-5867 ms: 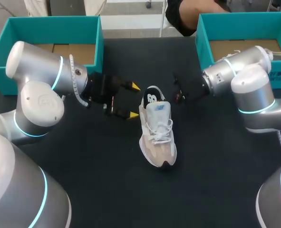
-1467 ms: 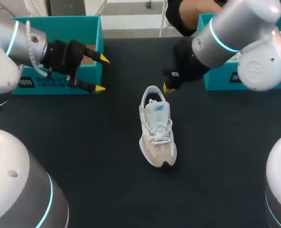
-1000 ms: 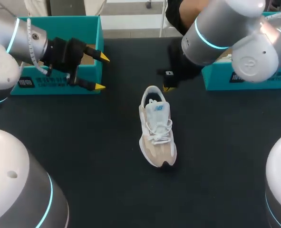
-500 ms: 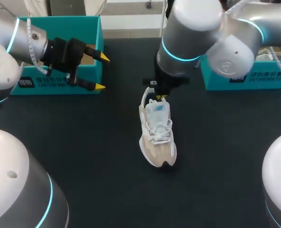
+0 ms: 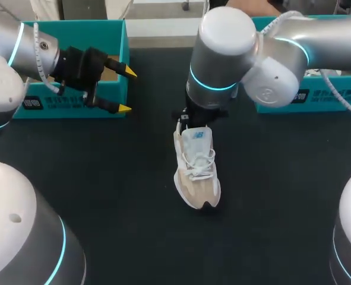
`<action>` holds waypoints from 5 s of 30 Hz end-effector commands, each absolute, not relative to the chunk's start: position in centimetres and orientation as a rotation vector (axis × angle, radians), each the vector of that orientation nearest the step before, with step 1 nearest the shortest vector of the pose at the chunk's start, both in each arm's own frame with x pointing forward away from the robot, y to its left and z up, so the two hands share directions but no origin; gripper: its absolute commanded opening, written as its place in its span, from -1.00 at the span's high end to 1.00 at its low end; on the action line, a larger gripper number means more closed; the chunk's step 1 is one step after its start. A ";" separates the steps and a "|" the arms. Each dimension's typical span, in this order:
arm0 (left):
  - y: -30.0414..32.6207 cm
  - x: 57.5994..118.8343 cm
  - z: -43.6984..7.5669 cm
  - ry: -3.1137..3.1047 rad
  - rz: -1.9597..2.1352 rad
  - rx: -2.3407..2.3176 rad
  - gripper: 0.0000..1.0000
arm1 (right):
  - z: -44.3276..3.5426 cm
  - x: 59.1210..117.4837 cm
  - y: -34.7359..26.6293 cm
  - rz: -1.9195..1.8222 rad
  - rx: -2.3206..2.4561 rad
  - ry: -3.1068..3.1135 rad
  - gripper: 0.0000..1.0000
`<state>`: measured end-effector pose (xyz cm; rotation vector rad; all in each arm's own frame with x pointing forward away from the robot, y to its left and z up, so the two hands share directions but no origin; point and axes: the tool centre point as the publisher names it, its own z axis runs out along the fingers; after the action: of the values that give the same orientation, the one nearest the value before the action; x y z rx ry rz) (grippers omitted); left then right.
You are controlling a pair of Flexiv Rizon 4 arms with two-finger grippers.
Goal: Take the shoe out of the shoebox, open the shoe tongue, remove and reinsert the insole, then place the shoe into the shoebox
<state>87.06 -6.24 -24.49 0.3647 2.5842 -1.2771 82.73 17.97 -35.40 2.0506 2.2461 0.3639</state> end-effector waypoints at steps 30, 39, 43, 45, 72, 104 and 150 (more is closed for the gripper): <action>-6.3 87.2 -24.5 2.587 -1.274 0.366 -1.00 | -40.8 86.4 18.3 0.299 1.948 2.292 1.00; -6.3 87.2 -24.5 2.587 -1.274 0.366 -1.00 | -37.5 84.8 17.8 0.234 2.011 2.271 1.00; -6.3 87.2 -24.5 2.587 -1.274 0.366 -1.00 | -35.5 83.8 17.6 0.157 2.029 2.302 1.00; -6.3 87.2 -24.5 2.587 -1.274 0.366 -1.00 | -34.8 83.1 17.4 0.086 2.065 2.359 1.00; -6.3 87.2 -24.5 2.587 -1.274 0.366 -1.00 | -34.2 79.2 17.9 -0.097 2.245 2.450 -1.00; -6.3 87.2 -24.5 2.587 -1.274 0.366 -1.00 | -28.8 78.5 16.9 -0.003 2.175 2.290 -1.00; -6.3 87.2 -24.5 2.587 -1.274 0.366 -1.00 | -28.7 83.8 15.9 0.105 1.332 2.693 -1.00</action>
<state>87.07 -6.23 -24.49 0.3646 2.5845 -1.2770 83.88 15.15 -28.77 1.4447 2.6692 0.1420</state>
